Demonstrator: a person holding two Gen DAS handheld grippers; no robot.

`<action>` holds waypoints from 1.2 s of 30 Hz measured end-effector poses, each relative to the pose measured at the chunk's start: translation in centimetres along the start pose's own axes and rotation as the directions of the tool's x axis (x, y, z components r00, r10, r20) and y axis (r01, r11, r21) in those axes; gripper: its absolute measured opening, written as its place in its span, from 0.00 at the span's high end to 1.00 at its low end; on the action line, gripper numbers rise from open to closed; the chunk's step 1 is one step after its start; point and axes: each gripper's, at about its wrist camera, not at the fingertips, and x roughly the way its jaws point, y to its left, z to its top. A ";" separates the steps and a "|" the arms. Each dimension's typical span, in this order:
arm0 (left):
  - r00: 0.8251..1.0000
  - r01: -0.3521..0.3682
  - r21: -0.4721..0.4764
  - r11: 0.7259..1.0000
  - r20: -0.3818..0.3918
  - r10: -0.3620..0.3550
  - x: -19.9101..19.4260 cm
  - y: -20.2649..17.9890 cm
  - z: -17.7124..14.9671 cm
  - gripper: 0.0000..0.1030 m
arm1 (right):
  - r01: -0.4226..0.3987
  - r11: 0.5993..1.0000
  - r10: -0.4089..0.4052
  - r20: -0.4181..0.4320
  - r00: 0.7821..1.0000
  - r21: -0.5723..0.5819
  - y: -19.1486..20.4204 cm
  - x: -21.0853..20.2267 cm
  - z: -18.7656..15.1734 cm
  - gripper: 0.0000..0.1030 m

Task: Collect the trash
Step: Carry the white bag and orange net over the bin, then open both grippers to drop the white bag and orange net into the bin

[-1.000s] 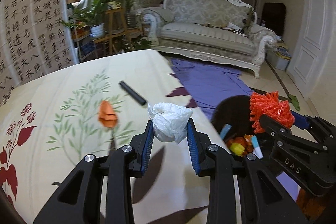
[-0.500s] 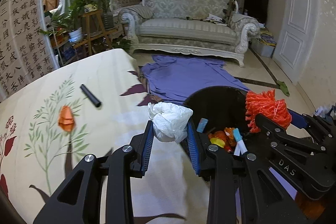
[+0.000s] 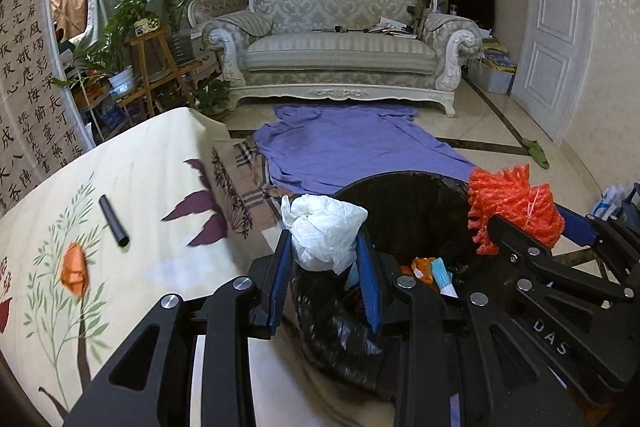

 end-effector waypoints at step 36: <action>0.999 -0.039 -0.003 0.999 -0.021 0.039 2.1 -1.5 1.7 0.25 | 0.063 0.995 -0.064 0.010 0.998 0.077 -3.1 1.6 1.1 0.39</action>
